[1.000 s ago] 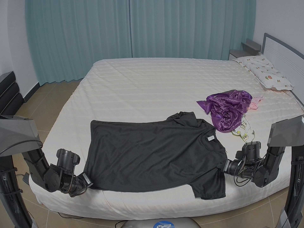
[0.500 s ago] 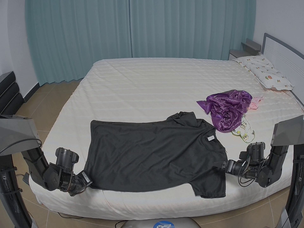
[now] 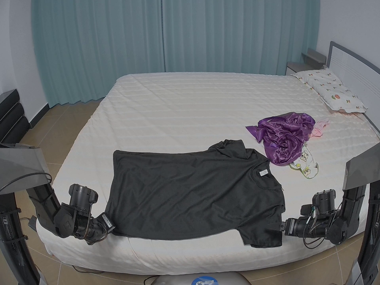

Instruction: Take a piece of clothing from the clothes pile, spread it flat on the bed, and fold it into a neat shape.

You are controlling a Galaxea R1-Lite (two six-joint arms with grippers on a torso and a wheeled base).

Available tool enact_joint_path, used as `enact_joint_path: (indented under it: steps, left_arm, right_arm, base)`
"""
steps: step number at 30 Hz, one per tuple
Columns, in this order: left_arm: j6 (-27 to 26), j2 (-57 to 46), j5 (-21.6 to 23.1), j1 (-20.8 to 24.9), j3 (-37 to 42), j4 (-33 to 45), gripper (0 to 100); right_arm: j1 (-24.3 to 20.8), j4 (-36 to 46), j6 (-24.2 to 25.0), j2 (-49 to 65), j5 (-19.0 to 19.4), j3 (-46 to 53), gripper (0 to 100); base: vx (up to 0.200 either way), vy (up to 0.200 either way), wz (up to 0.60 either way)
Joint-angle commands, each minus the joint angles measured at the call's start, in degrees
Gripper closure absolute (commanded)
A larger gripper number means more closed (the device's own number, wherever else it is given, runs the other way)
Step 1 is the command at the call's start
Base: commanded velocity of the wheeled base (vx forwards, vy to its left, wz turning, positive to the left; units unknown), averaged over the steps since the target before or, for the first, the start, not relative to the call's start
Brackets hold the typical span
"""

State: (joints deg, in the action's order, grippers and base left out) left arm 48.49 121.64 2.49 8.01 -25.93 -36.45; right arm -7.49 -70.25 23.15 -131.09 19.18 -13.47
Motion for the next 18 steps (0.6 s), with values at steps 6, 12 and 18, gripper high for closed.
enact_joint_path:
  steps: [6,12,18]
  left_arm:
    - [0.0,-0.2,0.8,-0.4,0.0,0.1,100]
    - [0.0,-0.3,0.8,-0.5,0.1,0.1,100]
    - [-1.1,-1.1,0.6,-0.5,0.6,0.2,100]
  right_arm:
    - [-2.2,-0.1,0.0,-2.2,-1.1,0.3,100]
    - [-2.0,0.3,-1.9,-1.0,-1.4,3.9,100]
    - [-1.0,0.1,-3.3,1.4,-1.4,9.6,100]
  base:
    - [0.0,0.0,0.0]
    - [0.0,0.0,0.0]
    - [0.0,0.0,0.0]
